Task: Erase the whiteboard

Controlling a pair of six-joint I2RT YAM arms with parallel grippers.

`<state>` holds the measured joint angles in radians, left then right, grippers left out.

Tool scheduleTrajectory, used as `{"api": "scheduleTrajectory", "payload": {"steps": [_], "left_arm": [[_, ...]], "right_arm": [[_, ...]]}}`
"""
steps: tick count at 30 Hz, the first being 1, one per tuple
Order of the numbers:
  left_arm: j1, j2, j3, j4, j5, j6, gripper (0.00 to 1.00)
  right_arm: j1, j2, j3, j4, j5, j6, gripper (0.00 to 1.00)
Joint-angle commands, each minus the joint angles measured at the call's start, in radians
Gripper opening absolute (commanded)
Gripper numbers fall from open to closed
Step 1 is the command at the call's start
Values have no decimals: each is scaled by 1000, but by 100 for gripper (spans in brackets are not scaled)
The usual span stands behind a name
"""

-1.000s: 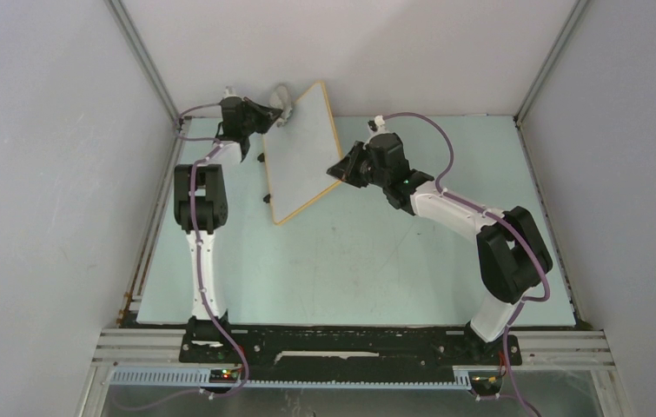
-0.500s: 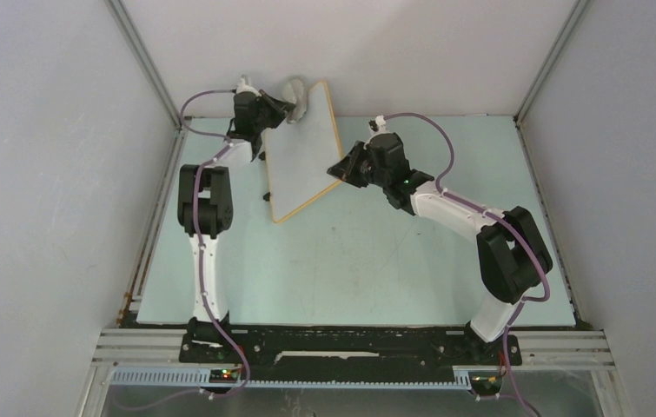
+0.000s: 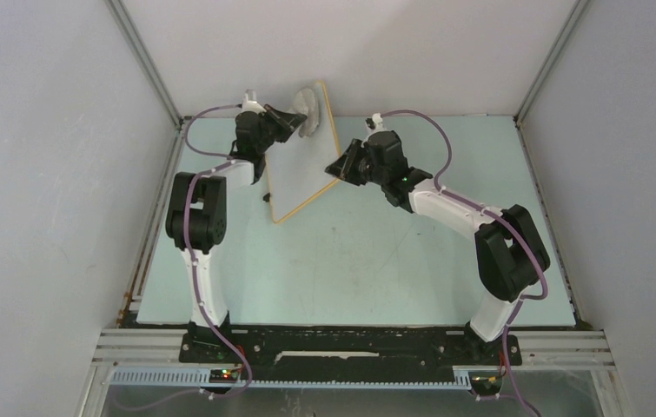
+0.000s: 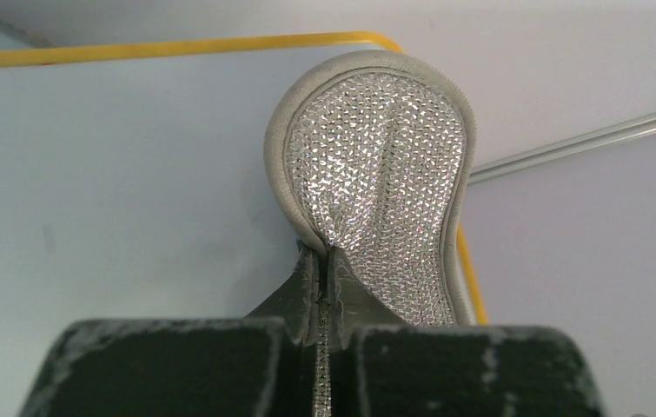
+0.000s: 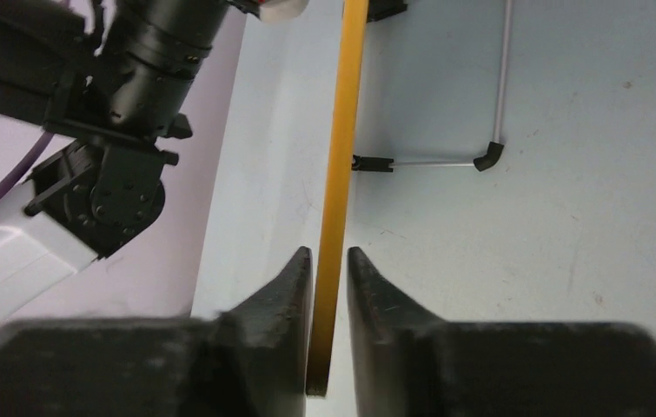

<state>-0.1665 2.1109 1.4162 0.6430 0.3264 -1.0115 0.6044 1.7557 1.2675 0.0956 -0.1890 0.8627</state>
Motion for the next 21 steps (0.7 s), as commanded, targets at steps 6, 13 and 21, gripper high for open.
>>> {"api": "scheduleTrajectory", "payload": {"steps": [6,13,21], "left_arm": [[64,52,-31,-49,84,-63,0],[44,17,-36,-71,81,-9,0],[33,-39,-68,-57,103,38,0]], "right_arm": [[36,-98,-1,27,-18,-112,45],[7,-155,-52,29,17,-122,45],[-38,-127,-53,51,-30,-98,18]]}}
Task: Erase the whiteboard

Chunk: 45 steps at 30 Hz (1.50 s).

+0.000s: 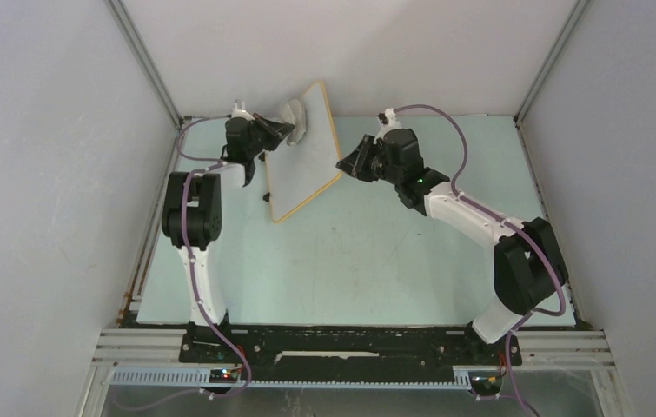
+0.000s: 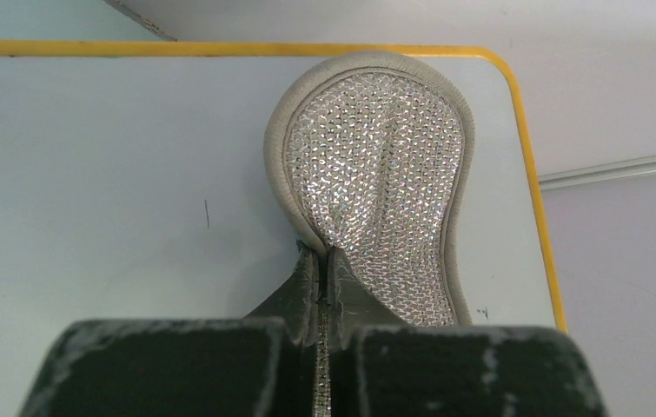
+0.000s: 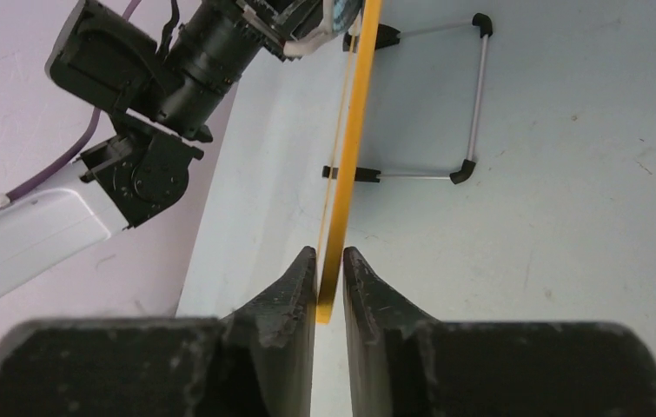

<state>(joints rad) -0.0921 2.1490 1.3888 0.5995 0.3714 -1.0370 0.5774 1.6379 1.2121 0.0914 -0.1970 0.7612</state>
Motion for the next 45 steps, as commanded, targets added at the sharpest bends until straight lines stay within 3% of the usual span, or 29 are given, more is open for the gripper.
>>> {"api": "scheduleTrajectory", "payload": {"steps": [1,3,5,10,14,22,26,36,42,45], "left_arm": [[-46,-87,-45,-15,61,78,0],[-55,-109,-56,-19,64,103,0],[-64,-124,-65,-19,74,117,0],[-88,-144,-79,-10,86,123,0],[-131,-180,-135,18,110,141,0],[-292,-294,-332,107,105,131,0],[-346,-322,-337,78,109,165,0],[-339,-309,-518,268,112,22,0],[-187,-298,-608,254,39,-24,0],[-180,-272,-584,253,68,-25,0]], "right_arm": [[-10,2,3,65,-32,12,19],[-8,20,3,76,-45,25,25],[-4,29,2,81,-44,27,26],[-1,43,3,96,-38,36,18],[2,55,4,112,-36,42,0],[22,61,34,107,-14,33,0],[31,42,34,100,1,16,0],[36,47,43,132,-23,48,0],[47,37,54,116,-18,43,0],[52,43,53,125,-20,49,0]]}}
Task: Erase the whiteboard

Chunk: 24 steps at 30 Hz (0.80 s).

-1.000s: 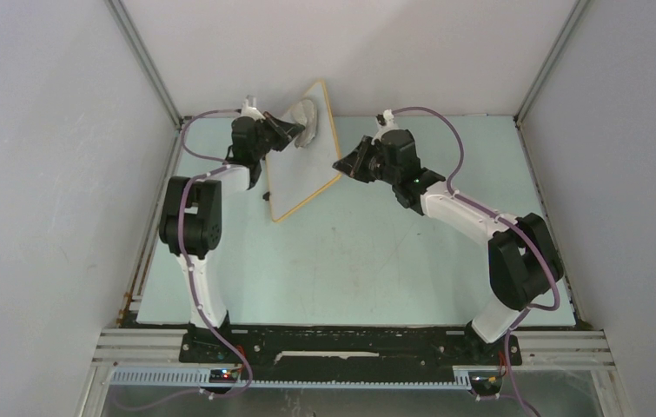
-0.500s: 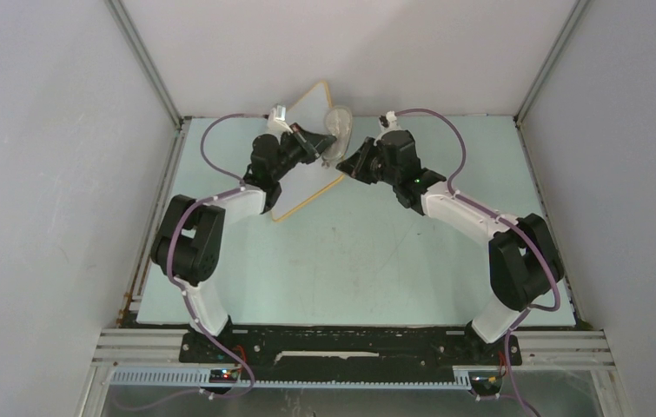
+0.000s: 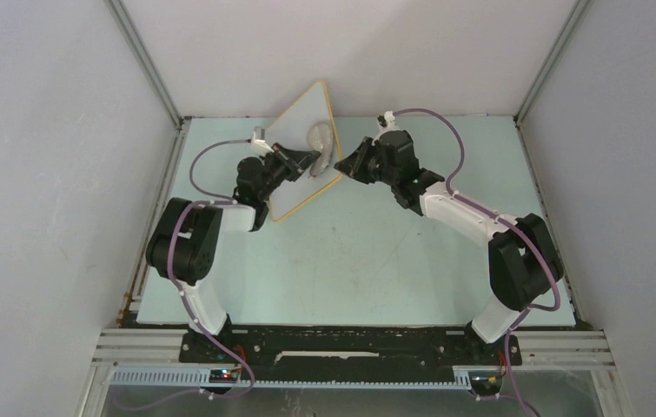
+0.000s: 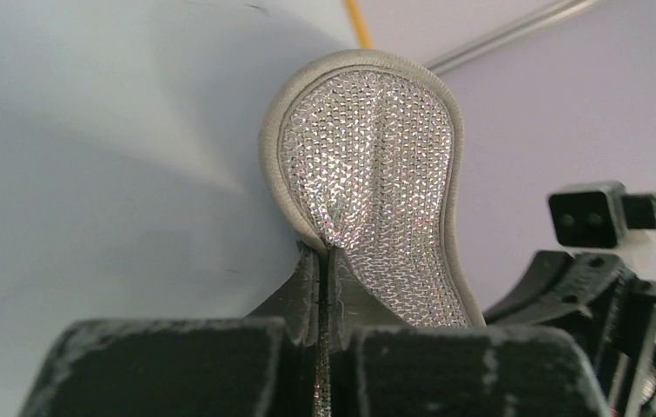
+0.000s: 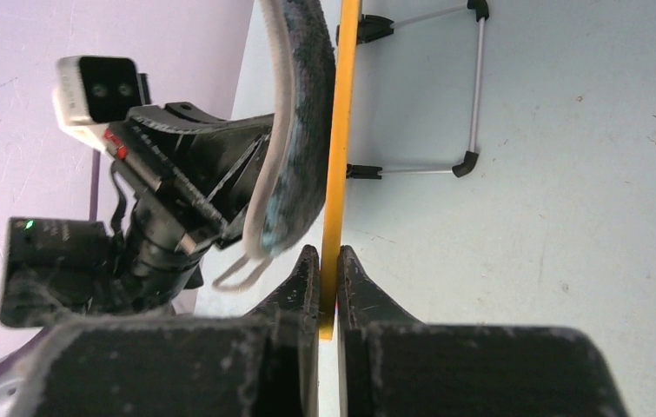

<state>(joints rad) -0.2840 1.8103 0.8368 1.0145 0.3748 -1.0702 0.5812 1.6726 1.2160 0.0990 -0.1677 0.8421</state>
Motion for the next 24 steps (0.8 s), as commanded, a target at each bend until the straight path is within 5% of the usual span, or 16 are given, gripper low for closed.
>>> {"api": "scheduleTrajectory", "payload": {"steps": [1,14,24], "left_arm": [[0,67,-25,-158,70,14,0],[-161,-93,35,-156,169,306,0],[-46,54,161,-402,-4,217,0]], "right_arm": [[49,11,50,122,-51,-28,0],[60,-6,50,102,-48,-30,0],[66,-21,50,94,-40,-33,0]]}}
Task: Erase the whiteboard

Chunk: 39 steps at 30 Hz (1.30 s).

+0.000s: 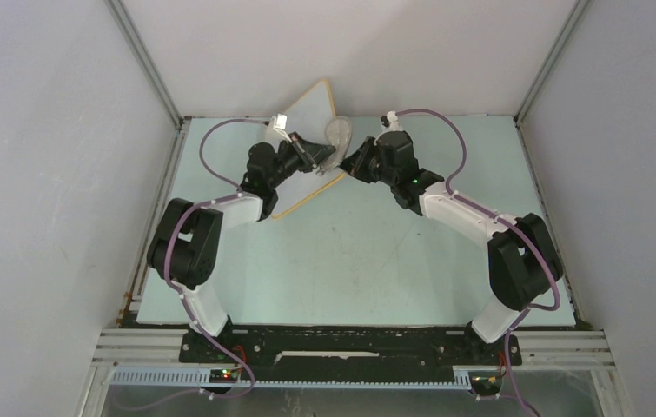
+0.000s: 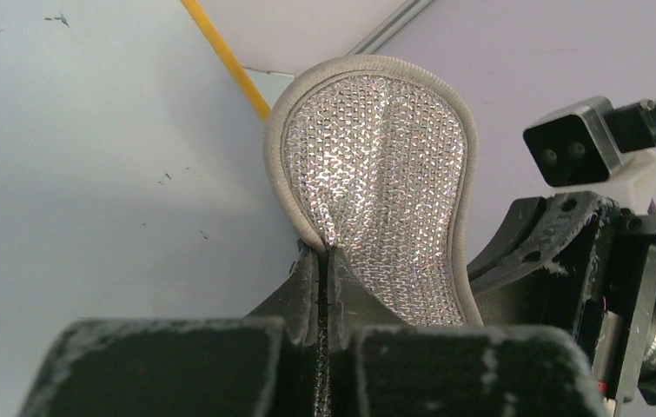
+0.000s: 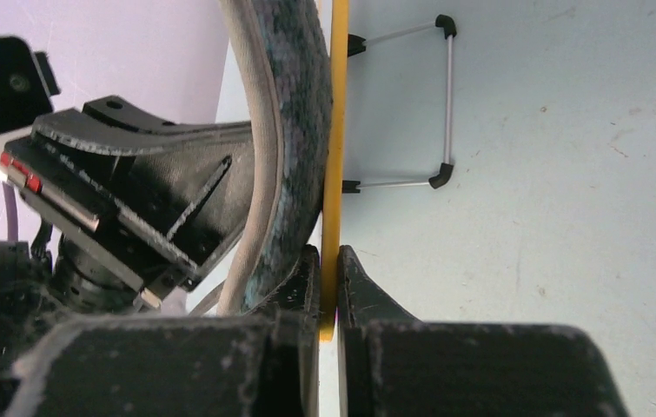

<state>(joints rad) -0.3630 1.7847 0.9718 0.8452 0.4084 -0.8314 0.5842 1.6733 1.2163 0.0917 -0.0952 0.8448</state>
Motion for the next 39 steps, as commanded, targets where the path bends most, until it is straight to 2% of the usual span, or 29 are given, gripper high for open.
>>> {"api": "scheduleTrajectory", "payload": {"steps": [1,4,6,11,15,23,31,35,36,39], "left_arm": [[63,90,10,-231,-40,-48,0],[157,86,-99,-40,-3,-144,0],[200,48,-150,26,15,-152,0],[235,-72,-221,18,17,-51,0],[236,-132,-257,40,31,-34,0],[237,-273,-327,-28,-24,-43,0],[239,-424,-337,-282,-63,-3,0],[241,-517,-340,-404,-109,-22,0],[242,-538,-343,-420,-114,-32,0],[240,-598,-361,-455,-117,-44,0]], "right_arm": [[64,-23,49,99,-112,-36,0],[69,-21,49,101,-109,-38,0],[73,-18,49,108,-110,-37,0],[88,-16,49,100,-82,-45,1],[90,-13,49,88,-76,-43,8],[94,-36,49,45,-43,-64,39],[97,-66,42,-19,3,-77,58],[99,-108,6,-18,22,-79,93],[99,-119,1,-20,20,-82,98],[98,-145,-2,-59,17,-101,100]]}}
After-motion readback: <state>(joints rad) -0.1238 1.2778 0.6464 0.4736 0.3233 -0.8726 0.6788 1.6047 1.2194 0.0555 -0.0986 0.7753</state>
